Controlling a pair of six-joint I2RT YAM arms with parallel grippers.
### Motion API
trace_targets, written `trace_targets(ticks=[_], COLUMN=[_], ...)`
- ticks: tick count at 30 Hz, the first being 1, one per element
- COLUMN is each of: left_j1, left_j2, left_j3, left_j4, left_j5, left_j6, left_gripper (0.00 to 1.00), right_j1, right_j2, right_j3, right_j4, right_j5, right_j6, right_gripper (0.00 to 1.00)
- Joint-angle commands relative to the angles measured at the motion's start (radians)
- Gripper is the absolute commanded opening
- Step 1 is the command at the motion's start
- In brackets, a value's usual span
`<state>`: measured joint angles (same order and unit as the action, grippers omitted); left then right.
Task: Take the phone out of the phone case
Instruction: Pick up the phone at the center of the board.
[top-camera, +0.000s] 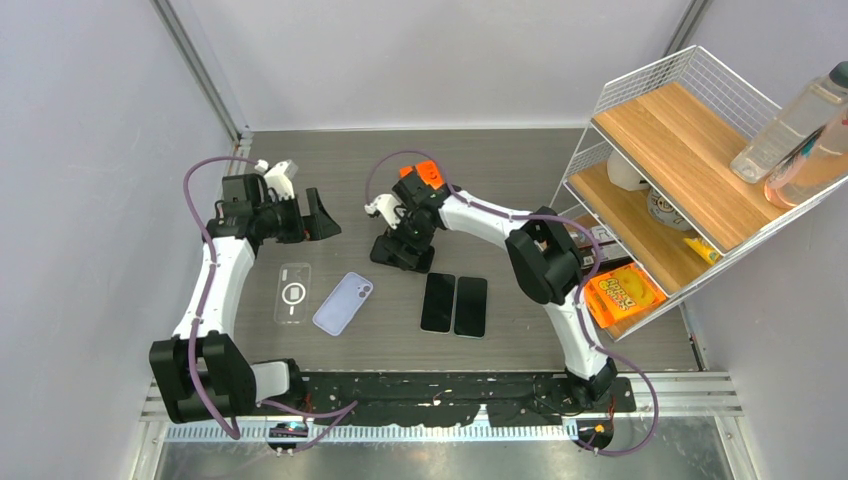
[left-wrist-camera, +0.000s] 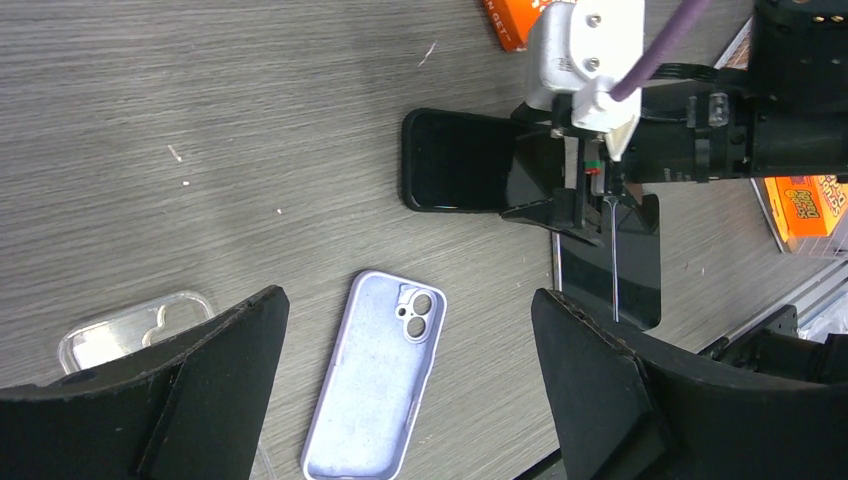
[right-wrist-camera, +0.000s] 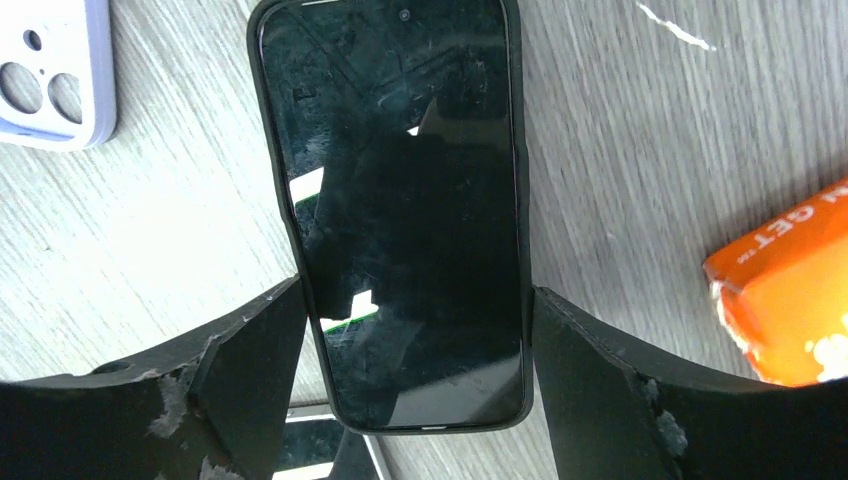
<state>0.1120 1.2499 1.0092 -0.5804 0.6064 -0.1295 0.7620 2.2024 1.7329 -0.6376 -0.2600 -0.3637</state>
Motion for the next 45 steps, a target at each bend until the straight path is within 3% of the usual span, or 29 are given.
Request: trace_targets(ticks=[1, 2, 4, 15, 22, 26, 30, 31, 34, 39, 45], left_j1=[-0.003, -0.003, -0.003, -0.003, -0.001, 0.009, 0.039, 0.043, 0.048, 0.046, 0.030], left_j2=[-0.029, -0.032, -0.037, -0.066, -0.074, -0.082, -0.091, -0.090, -0.081, -0.023, 0.051], left_j3=[0.025, 0.025, 0.027, 0.032, 0.035, 0.037, 0.029, 0.027, 0.016, 0.021, 0.058], left_j4=[0.012, 0.008, 0.003, -0.030, -0.043, -0.051, -0.047, -0.045, -0.032, 0.006, 0.013], left_j5=[0.012, 0.011, 0.008, -0.025, -0.046, -0.055, -0.060, -0.059, -0.045, 0.034, 0.140], left_j6=[0.014, 0.020, 0.030, 0.085, 0.102, 0.110, 0.112, 0.111, 0.098, 0.033, -0.025], left_gripper=[0.96, 0.96, 0.96, 0.98, 0.98, 0.98, 0.99, 0.99, 0.99, 0.97, 0.95], right_j1=[0.011, 0.013, 0.021, 0.050, 0.053, 0.053, 0.045, 0.041, 0.033, 0.033, 0.033], right_j2=[0.051, 0.066, 0.085, 0.143, 0.169, 0.182, 0.154, 0.144, 0.069, -0.064, -0.226], right_j3=[0.104, 0.120, 0.138, 0.199, 0.218, 0.227, 0.206, 0.200, 0.153, 0.087, 0.030], right_j4=[-0.044, -0.058, -0.075, -0.136, -0.176, -0.206, -0.207, -0.203, -0.166, -0.097, -0.043], right_j5=[-0.008, -0.003, 0.008, 0.043, 0.033, 0.013, -0.011, -0.014, -0.025, -0.042, -0.060], right_j6=[-0.049, -0.059, -0.075, -0.171, -0.211, -0.231, -0.243, -0.242, -0.235, -0.219, -0.186], right_gripper=[0.57, 0.65, 0.72, 0.96, 0.99, 0.83, 0.48, 0.34, 0.15, 0.06, 0.06])
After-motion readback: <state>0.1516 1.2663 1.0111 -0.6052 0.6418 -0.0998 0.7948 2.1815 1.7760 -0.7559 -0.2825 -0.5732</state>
